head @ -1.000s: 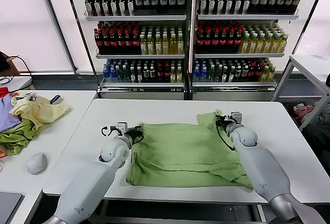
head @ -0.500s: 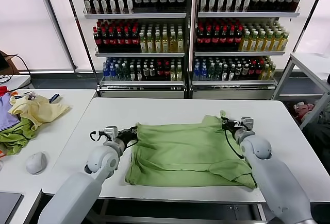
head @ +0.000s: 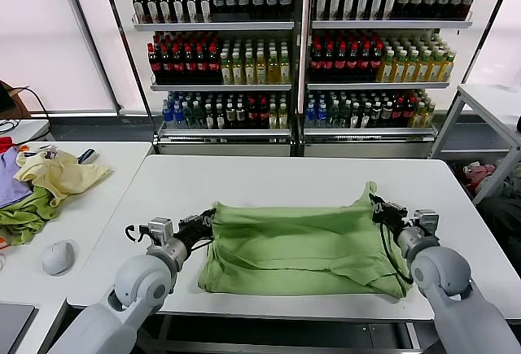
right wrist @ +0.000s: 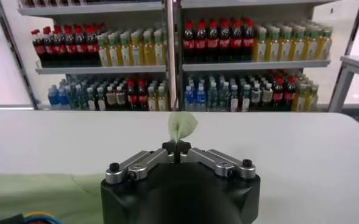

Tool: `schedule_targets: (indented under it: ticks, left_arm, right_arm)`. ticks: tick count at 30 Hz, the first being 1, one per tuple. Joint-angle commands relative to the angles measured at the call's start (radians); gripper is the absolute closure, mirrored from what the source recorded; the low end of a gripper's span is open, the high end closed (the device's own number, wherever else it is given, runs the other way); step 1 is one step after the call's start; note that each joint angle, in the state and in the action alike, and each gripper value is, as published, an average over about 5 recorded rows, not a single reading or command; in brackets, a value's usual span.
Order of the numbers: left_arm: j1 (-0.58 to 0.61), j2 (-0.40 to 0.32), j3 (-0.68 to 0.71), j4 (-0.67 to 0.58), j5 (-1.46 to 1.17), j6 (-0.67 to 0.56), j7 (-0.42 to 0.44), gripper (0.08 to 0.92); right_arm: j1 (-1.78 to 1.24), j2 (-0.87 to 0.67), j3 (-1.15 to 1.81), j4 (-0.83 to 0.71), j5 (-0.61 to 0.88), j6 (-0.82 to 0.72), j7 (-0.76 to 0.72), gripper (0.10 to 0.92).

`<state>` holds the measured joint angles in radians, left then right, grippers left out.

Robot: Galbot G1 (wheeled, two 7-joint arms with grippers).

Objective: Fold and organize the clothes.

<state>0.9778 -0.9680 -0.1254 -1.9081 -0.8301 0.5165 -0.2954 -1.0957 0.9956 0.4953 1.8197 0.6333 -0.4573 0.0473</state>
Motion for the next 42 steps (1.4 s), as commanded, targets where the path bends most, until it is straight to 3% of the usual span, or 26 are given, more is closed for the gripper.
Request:
schedule_targets:
  ticks: [1,11,15,22,28,35,39,42]
  left_arm:
    - [0.131,0.031,-0.015,-0.095,0.079,-0.001,0.017,0.889]
    - [0.149,0.04,0.002,-0.057,0.204,0.022,0.045,0.881]
    - [0.152,0.038,0.006,-0.057,0.256,0.032,0.05,0.807]
    - [0.195,-0.012,-0.04,-0.11,0.298,0.004,-0.021,0.603]
    - [0.282,-0.154,-0.075,-0.14,0.349,-0.037,-0.106,0.43]
    - [0.324,-0.312,-0.065,-0.077,0.437,-0.061,-0.14,0.23]
    - [0.316,-0.344,-0.056,-0.034,0.484,-0.07,-0.155,0.182]
    - [0.309,-0.353,-0.053,-0.016,0.499,-0.07,-0.165,0.198]
  right_arm:
    - [-0.268,0.016,0.141,0.188,-0.044,-0.01,0.003,0.907]
    - [-0.291,0.07,0.118,0.158,-0.133,-0.056,0.022,0.907]
    - [-0.279,0.084,0.109,0.16,-0.151,-0.063,0.024,0.885]
    - [-0.301,0.097,0.122,0.172,-0.155,-0.032,0.021,0.696]
    - [-0.313,0.121,0.122,0.167,-0.164,-0.017,0.021,0.523]
    - [-0.314,0.133,0.117,0.164,-0.169,-0.015,0.023,0.341]
    - [-0.32,0.134,0.12,0.169,-0.17,-0.014,0.023,0.236]
    - [-0.328,0.135,0.125,0.172,-0.17,-0.011,0.023,0.207]
